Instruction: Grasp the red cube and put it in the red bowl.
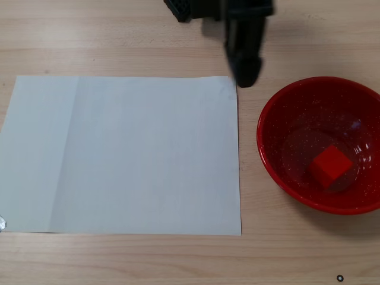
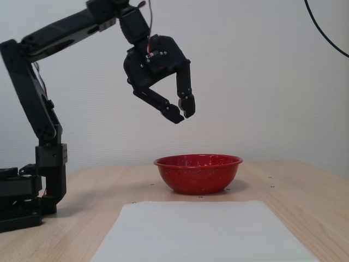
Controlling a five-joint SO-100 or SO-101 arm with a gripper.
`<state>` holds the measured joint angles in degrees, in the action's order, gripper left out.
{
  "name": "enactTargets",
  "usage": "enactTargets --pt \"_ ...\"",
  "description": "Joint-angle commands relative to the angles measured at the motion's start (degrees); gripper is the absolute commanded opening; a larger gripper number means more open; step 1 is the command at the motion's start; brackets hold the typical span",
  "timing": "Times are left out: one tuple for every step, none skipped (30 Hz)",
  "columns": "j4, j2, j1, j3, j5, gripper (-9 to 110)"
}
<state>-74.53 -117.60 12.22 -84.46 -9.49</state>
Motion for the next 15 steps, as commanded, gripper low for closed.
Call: enactTargets --pt "3.5 -7.8 -1.3 0.1 0.9 0" --pt "4.3 -9.2 -2.1 -1.8 0.6 0" --pt "5.0 -10.6 -2.9 -3.5 0.4 0" --pt "5.7 -12.2 -3.6 -5.5 0.2 0" --pt "6.8 -14.0 -4.3 -8.0 0.0 0" --pt "7.7 -15.8 -5.0 -10.4 -0.2 0" --pt "9.0 -17.7 -5.5 -13.0 -0.2 0" --pt "10.5 -19.6 -6.1 -15.8 -0.2 0" --pt "12.4 -21.8 -6.5 -19.0 0.0 0" --pt "14.6 -24.2 -6.8 -22.3 0.4 0" --pt "16.4 -26.5 -7.1 -25.7 0.6 0" --pt "17.7 -28.6 -7.3 -28.5 0.8 0" --pt "18.3 -30.4 -7.5 -30.8 0.9 0" --pt "19.1 -31.9 -7.6 -33.0 0.9 0" --pt "20.3 -33.5 -7.6 -35.4 1.0 0"
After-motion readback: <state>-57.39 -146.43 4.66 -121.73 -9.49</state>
